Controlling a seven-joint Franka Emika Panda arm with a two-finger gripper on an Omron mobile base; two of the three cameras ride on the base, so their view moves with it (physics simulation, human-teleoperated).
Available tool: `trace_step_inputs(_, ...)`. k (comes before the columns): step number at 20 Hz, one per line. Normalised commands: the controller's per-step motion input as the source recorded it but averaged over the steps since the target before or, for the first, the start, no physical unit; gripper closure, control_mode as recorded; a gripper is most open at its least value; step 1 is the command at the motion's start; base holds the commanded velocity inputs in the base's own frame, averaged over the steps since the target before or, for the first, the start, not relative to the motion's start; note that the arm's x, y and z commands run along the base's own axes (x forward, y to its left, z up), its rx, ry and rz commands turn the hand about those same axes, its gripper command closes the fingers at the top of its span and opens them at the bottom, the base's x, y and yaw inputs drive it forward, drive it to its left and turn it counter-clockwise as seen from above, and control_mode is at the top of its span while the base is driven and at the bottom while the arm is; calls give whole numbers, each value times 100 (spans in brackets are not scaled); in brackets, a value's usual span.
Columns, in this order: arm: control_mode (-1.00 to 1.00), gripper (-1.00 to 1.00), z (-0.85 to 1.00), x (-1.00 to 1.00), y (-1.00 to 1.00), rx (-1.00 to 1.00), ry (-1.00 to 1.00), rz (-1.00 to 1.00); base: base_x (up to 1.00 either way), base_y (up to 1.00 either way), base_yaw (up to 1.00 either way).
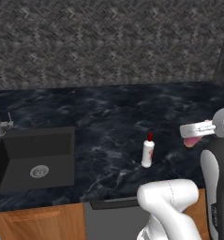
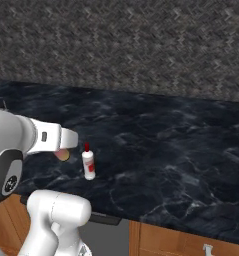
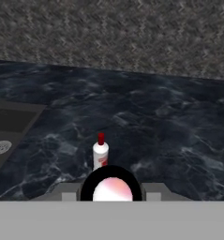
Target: Move the drinks to the dining counter.
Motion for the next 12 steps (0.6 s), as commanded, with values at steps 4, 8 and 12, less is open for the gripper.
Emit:
trace_step_inputs(4,-100,100,0,3,-2,0,3,0,0,0,0)
trace_step_inputs(8,-100,100,0,17,-2,0,11,0,0,0,0)
trace_step_inputs(12,-100,100,-14,24,-13,0,15,0,0,0,0)
